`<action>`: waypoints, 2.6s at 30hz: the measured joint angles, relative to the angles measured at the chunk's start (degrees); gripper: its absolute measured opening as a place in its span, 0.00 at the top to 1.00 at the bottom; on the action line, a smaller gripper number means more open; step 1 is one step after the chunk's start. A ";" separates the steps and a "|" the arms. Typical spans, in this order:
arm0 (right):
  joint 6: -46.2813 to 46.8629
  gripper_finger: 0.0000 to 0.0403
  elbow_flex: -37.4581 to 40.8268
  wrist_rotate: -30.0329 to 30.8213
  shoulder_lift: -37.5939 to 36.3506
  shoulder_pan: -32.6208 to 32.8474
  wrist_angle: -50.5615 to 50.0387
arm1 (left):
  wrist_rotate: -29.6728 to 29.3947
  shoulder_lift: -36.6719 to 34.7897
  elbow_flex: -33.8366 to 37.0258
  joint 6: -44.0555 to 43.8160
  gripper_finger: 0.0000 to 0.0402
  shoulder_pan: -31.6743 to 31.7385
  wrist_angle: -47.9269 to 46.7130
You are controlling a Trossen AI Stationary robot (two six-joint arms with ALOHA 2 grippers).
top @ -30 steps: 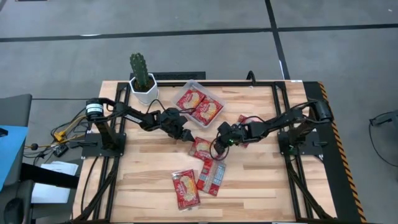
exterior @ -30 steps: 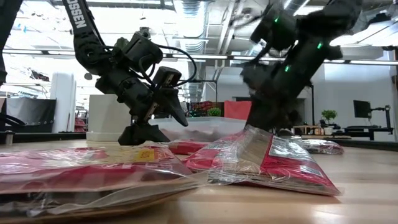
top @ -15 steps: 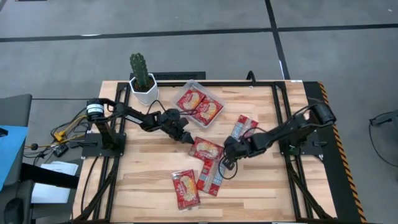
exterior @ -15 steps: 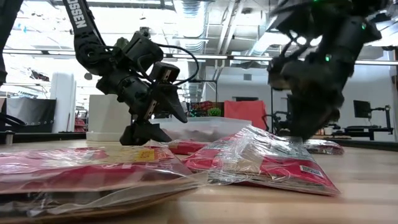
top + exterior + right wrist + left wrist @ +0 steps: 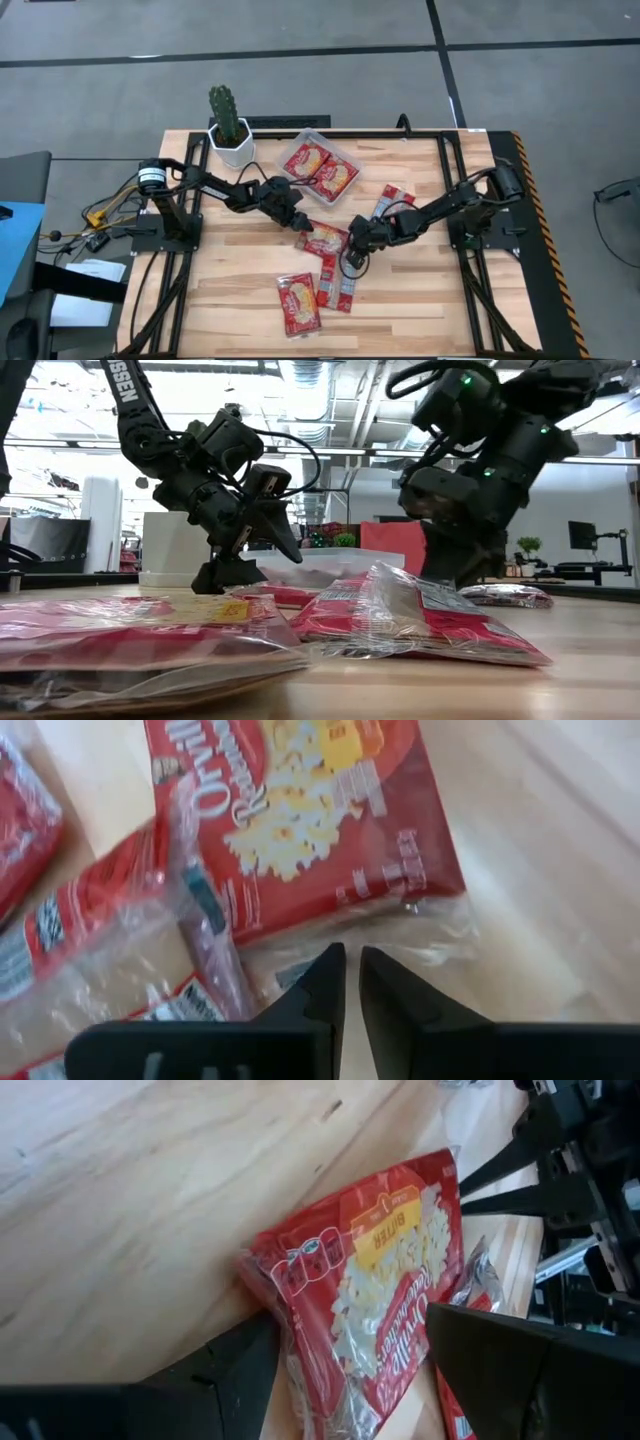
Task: Sort popcorn bags into baskets
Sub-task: Put the red popcorn bag into the transparent bin
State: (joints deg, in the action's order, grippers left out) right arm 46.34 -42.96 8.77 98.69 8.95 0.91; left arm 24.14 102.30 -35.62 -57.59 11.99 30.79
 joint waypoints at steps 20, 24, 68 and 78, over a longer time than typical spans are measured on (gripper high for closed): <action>-3.34 0.84 0.15 0.90 -1.29 -3.84 1.71 | -4.33 -0.44 0.14 1.92 0.98 -1.76 -0.19; -2.94 0.84 0.05 1.01 -6.69 -3.93 -1.99 | -1.83 -2.39 0.26 0.34 1.00 -0.69 -0.64; -4.87 0.84 0.07 18.33 -32.69 -4.66 -30.47 | -21.46 -23.11 -2.01 -17.97 1.00 19.47 8.20; -4.40 0.84 0.07 18.44 -32.69 -4.47 -30.49 | -20.37 -9.40 -7.16 -17.19 1.00 22.41 18.70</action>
State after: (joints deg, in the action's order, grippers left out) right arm 41.94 -42.89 27.21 66.00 4.49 -29.58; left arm 3.77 92.90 -42.78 -74.78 34.40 49.49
